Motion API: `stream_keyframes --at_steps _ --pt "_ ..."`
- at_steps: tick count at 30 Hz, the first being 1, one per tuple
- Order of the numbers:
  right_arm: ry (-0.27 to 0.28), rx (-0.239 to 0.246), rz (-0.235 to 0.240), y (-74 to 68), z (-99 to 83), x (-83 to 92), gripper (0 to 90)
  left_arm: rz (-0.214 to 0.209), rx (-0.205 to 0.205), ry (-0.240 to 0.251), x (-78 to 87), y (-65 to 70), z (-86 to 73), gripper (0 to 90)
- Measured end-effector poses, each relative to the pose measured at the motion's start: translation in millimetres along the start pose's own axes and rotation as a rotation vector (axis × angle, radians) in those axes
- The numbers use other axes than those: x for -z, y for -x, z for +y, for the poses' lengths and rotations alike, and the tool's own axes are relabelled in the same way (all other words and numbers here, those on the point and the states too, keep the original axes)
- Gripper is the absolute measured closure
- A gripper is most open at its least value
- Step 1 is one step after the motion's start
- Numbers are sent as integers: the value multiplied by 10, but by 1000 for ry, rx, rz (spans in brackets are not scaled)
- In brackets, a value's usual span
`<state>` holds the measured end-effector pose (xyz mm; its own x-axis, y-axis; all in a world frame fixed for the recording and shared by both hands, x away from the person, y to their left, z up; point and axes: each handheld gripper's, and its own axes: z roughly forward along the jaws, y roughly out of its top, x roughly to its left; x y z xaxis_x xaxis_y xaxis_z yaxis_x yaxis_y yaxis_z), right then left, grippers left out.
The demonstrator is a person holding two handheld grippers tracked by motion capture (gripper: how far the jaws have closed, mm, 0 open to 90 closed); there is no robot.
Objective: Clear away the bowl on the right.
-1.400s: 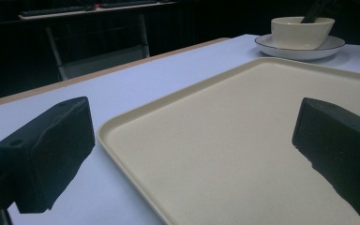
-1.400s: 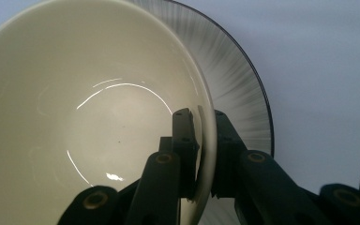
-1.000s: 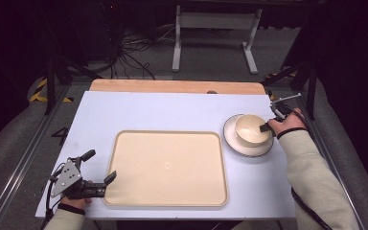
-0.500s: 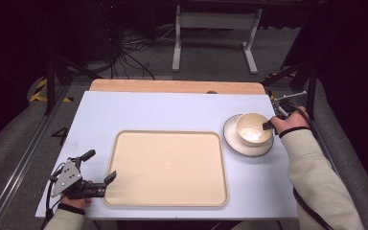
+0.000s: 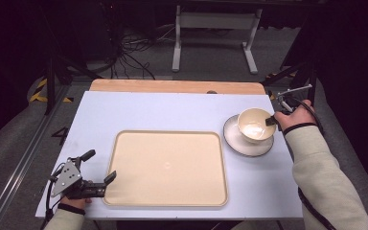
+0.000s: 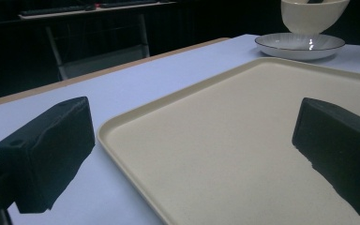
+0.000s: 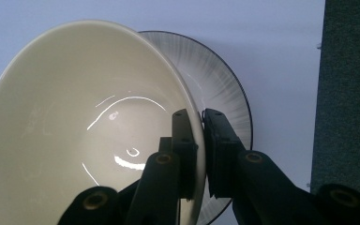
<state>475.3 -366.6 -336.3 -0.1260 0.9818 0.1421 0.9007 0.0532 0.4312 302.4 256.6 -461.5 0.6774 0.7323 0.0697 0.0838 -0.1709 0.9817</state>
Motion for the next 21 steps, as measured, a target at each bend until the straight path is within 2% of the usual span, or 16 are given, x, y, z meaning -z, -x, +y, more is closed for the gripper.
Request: stream_keyframes --at_steps 4,10,17,21 --pt "0 -4 12 -38 6 92 838 1 2 0 0 2 0 2" --pt "6 19 6 -87 13 200 837 1 2 0 0 4 0 2" --pt "14 57 17 -195 4 320 836 1 1 0 -1 3 0 2" --pt "11 89 35 -308 -7 350 835 0 -1 -1 -1 2 0 2"
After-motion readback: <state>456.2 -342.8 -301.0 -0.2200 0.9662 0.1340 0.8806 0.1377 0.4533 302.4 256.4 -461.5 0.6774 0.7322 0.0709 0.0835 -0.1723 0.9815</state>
